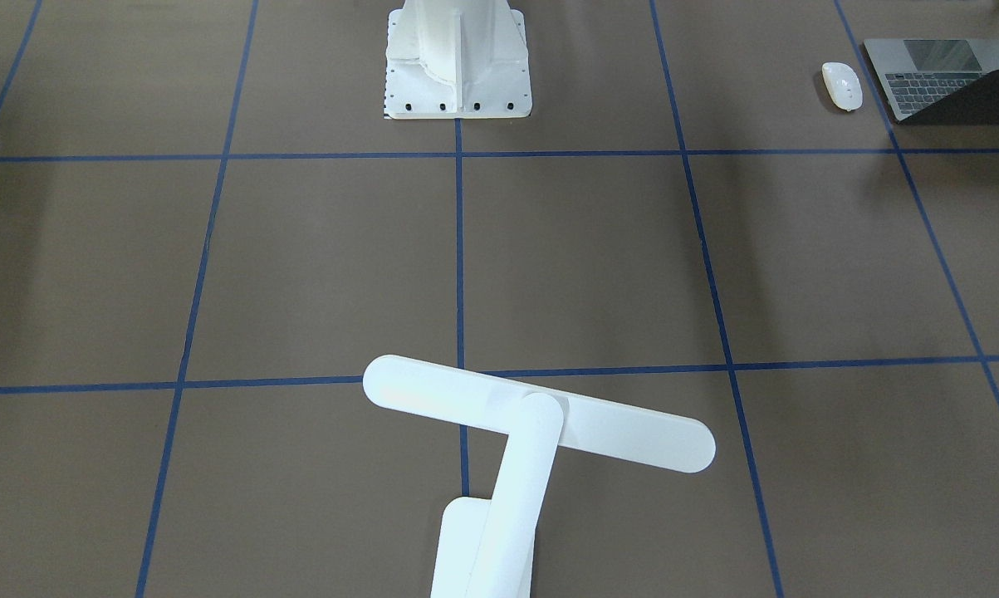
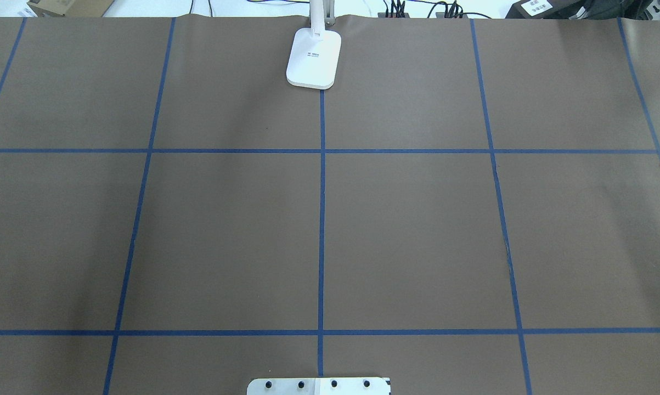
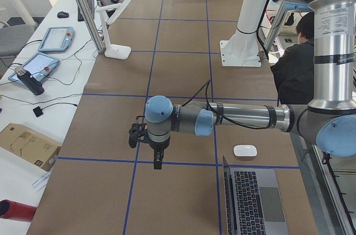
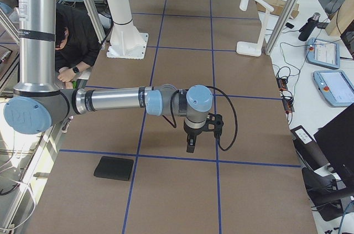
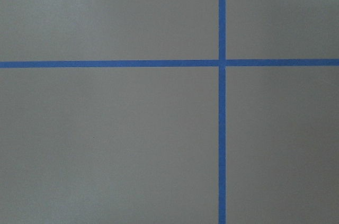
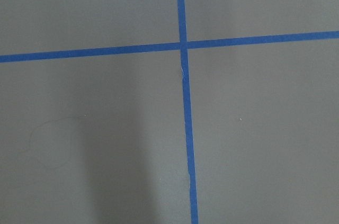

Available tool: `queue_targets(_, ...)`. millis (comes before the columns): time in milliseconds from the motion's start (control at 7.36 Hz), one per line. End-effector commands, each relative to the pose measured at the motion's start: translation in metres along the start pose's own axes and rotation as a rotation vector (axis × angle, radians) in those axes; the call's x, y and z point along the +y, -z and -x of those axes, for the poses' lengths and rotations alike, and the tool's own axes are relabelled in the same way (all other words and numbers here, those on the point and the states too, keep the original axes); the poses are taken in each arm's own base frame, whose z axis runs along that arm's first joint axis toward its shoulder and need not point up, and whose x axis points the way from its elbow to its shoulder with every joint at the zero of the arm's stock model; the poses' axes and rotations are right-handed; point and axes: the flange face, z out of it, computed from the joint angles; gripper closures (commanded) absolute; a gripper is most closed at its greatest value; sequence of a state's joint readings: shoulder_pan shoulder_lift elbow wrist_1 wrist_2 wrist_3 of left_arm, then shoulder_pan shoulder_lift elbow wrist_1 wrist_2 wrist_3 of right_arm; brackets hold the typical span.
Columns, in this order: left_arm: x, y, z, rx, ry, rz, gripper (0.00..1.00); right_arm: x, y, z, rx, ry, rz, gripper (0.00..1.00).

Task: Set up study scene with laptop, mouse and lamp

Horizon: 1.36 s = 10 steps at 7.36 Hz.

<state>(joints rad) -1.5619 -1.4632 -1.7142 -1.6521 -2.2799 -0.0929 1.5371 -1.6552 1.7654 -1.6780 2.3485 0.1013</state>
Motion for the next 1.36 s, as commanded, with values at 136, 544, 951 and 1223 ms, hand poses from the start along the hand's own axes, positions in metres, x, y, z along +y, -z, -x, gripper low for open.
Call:
queue_targets(136, -0.002, 0.004, -0.004, 0.002, -0.011, -0.011, 0.01, 0.000, 0.002, 0.002, 0.000, 0.001, -0.004, 0.00)
queue_targets(544, -0.005, -0.005, 0.004, 0.002, -0.019, -0.024, 0.01, 0.000, 0.004, 0.004, -0.001, 0.011, -0.010, 0.00)
queue_targets(951, 0.019, -0.020, 0.027, -0.011, 0.101, 0.023, 0.00, -0.002, 0.012, 0.013, -0.010, 0.013, -0.023, 0.00)
queue_targets(1223, 0.062, -0.030, 0.047, -0.029, 0.360, 0.055, 0.00, -0.001, 0.017, 0.023, -0.060, 0.026, -0.028, 0.00)
